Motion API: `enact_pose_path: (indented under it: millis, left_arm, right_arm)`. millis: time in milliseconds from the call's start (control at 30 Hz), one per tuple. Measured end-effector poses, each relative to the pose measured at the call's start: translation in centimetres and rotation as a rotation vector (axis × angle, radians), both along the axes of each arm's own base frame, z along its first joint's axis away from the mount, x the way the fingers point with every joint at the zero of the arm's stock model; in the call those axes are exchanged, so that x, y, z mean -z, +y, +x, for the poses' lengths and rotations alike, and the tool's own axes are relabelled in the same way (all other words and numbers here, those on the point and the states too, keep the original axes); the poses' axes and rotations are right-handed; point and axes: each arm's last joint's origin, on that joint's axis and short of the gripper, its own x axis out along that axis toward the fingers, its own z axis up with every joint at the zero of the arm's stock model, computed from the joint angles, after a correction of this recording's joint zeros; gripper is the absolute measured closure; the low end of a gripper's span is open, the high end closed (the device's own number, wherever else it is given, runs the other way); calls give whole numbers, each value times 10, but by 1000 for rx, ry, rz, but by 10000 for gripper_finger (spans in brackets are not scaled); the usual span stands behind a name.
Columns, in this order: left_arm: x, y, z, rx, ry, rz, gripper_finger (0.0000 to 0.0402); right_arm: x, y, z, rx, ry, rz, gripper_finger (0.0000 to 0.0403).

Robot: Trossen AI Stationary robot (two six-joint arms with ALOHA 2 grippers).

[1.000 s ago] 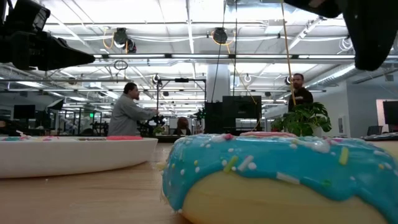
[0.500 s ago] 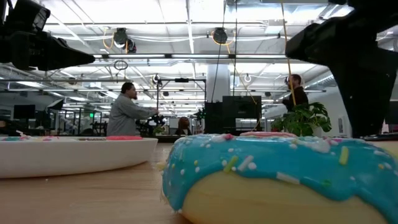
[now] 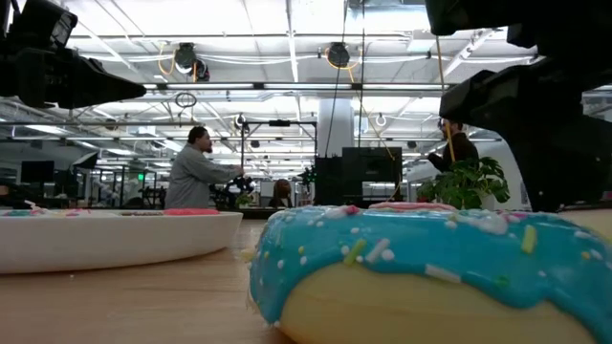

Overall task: Pick & Place donuts
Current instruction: Put the large black donut on the gray plate

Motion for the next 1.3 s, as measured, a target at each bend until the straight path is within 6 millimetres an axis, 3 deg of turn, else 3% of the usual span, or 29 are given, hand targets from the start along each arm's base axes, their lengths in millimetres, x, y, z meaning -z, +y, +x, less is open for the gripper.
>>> enact_pose_path:
  millis: [700,1033,1300]
  left_arm:
    - [1,0,0,0,3,-8,360]
    - [1,0,0,0,3,-8,360]
    - [1,0,0,1,3,-9,360]
  right_arm:
    - [12,-5,-4,42,23,24,214]
    - [11,-8,-3,82,32,29,324]
    - [-5,-12,-5,76,16,50,393]
